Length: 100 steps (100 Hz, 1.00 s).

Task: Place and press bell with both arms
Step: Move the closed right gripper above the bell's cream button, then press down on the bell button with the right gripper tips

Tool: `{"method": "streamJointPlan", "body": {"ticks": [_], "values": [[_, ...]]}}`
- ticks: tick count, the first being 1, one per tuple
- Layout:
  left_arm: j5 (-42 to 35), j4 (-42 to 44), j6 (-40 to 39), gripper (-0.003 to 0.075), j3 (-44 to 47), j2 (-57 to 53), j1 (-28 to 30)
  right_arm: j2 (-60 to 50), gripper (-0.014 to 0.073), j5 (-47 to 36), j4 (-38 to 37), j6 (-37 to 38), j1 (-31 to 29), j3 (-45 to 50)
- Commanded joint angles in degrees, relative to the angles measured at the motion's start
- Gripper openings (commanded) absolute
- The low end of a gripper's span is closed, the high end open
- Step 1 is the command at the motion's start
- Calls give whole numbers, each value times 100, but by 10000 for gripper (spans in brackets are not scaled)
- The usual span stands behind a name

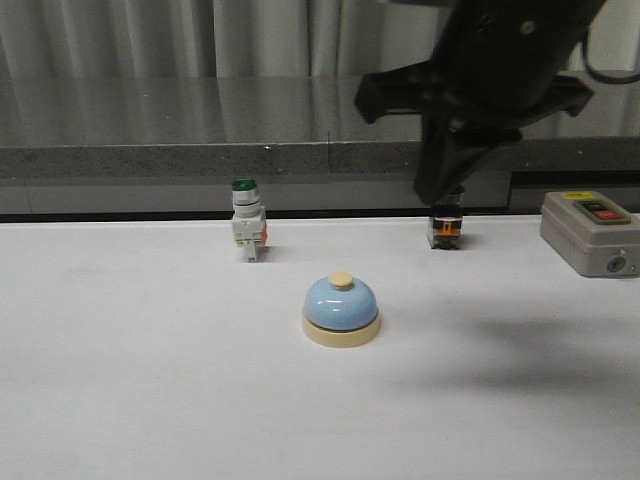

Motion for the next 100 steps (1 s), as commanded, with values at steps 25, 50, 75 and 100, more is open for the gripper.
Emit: {"method": "streamJointPlan", "body": {"ticks": [25, 50, 75, 100], "values": [[-522, 3, -42, -20, 227, -169, 3, 900, -60, 26, 2, -32, 404, -1198], [-522, 3, -42, -20, 227, -169, 3, 1231, -60, 188, 15, -32, 527, -1459], [-522, 3, -42, -20, 227, -169, 3, 1493, -60, 311, 27, -32, 537, -1467], [-522, 3, -42, -20, 227, -169, 3, 1682, -60, 470, 38, -32, 537, -1503]]}}
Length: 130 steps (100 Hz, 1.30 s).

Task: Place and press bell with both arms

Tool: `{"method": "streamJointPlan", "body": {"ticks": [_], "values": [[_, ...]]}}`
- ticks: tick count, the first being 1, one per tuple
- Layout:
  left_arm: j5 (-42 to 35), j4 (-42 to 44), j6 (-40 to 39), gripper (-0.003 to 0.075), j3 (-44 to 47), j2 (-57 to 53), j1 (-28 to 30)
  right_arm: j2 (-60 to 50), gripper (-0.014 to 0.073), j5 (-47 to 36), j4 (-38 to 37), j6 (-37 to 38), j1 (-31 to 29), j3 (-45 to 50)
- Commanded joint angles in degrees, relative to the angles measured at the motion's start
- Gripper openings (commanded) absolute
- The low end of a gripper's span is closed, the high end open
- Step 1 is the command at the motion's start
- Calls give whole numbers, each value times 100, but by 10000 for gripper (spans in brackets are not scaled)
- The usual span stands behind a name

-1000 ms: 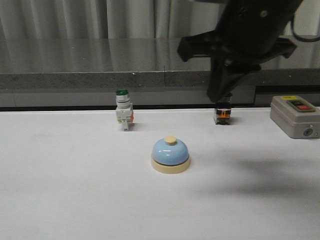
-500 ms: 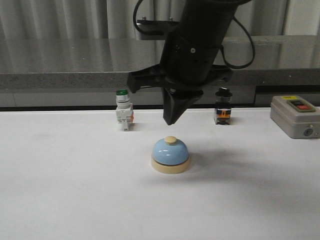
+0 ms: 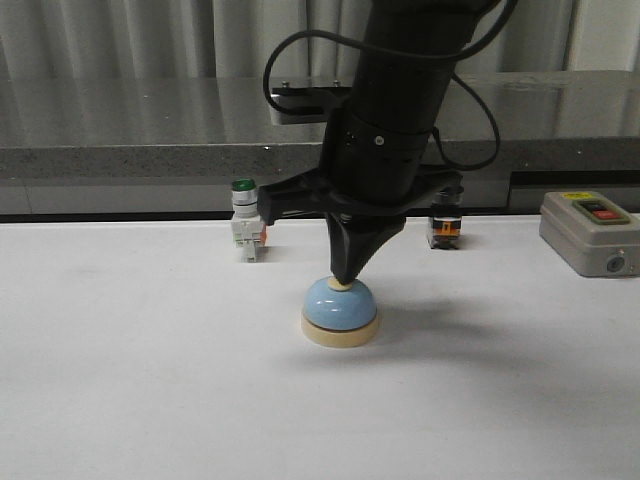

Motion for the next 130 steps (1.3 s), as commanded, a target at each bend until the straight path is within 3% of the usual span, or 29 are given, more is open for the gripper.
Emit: {"method": "streamJointPlan", "body": {"ticks": [1, 59, 106, 130], "values": [[-522, 3, -42, -20, 227, -169, 3, -206, -60, 17, 25, -32, 21, -164], [-522, 3, -42, -20, 227, -169, 3, -1985, -60, 447, -493, -26, -336, -53], [-522, 3, -42, -19, 227, -169, 3, -4420, -60, 32, -742, -26, -2036, 1987], [-522, 3, -42, -20, 227, -169, 3, -5960, -60, -321, -742, -26, -2576, 3257]]}}
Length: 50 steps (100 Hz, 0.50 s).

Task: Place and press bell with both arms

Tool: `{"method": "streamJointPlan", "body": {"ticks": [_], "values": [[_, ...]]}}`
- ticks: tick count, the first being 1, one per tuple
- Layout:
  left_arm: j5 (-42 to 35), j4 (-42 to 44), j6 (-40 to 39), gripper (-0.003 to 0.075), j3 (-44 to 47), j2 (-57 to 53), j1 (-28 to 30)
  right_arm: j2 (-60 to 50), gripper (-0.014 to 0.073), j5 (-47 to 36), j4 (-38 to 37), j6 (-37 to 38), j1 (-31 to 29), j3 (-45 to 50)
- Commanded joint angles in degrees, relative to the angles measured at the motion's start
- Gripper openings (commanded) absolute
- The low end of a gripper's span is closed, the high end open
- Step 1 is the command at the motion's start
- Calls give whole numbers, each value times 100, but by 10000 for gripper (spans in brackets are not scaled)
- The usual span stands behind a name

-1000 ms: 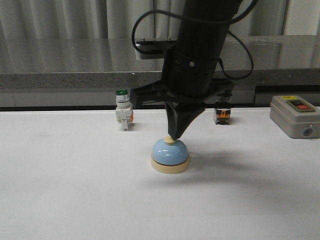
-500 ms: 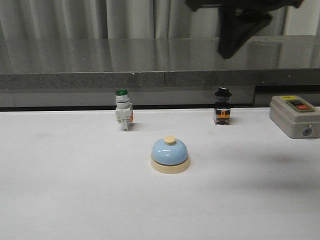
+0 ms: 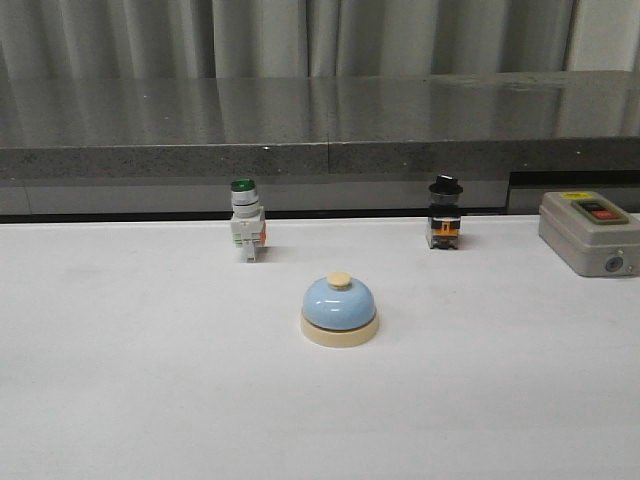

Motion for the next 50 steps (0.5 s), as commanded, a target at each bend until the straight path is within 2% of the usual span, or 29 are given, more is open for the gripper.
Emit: {"method": "streamJointPlan", "body": {"ticks": [1, 30, 50], "values": [[-522, 3, -42, -20, 227, -169, 3, -657, -60, -450, -79, -26, -141, 203], [-522, 3, -42, -20, 227, -169, 3, -2439, -60, -586, -79, -26, -154, 1287], [-522, 3, -42, -20, 227, -169, 3, -3205, -60, -516, -74, -26, -154, 1490]]}}
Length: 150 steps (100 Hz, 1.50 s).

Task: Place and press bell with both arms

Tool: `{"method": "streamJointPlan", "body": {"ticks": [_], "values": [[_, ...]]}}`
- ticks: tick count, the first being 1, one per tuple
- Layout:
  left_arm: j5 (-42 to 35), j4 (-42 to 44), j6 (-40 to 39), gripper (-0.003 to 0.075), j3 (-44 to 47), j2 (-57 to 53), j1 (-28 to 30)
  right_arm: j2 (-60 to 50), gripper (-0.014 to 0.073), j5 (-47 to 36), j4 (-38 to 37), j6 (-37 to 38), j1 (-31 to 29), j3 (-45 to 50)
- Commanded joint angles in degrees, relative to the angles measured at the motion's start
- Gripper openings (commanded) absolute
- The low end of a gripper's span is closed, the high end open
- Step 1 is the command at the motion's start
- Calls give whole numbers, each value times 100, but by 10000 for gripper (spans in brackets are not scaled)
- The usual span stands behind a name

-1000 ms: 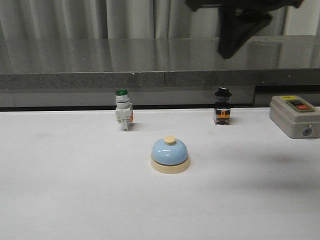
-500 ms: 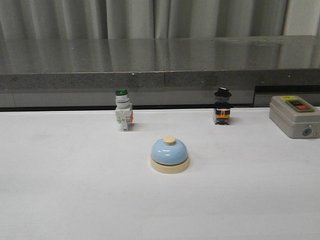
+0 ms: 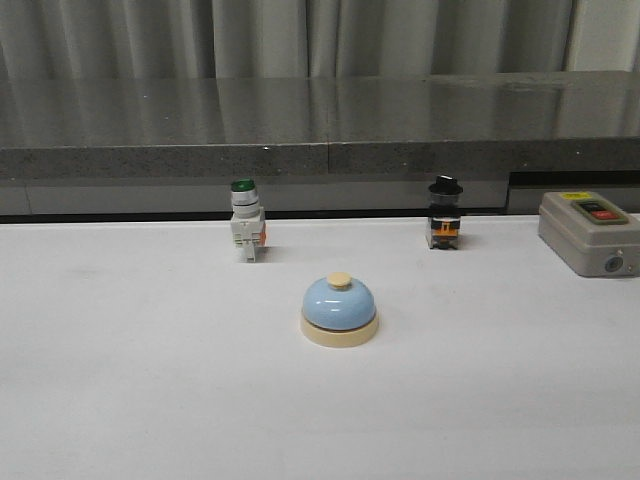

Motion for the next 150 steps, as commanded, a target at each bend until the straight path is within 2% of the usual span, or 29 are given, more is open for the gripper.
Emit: {"method": "streamJointPlan", "body": {"ticks": [1, 69, 84, 113, 150], "values": [[-522, 3, -42, -20, 227, -169, 3, -204, -60, -369, -74, -26, -28, -109], [-522, 3, -42, -20, 227, -169, 3, -297, -60, -479, -123, -26, -28, -68], [-522, 3, -42, -20, 227, -169, 3, -484, -60, -1089, -157, -26, -28, 276], [-522, 3, -42, -20, 227, -169, 3, -1759, -60, -2738, -68, -26, -239, 1775], [-522, 3, -42, -20, 227, -169, 3, -3027, -60, -3576, 233, -31, -348, 3097]]}}
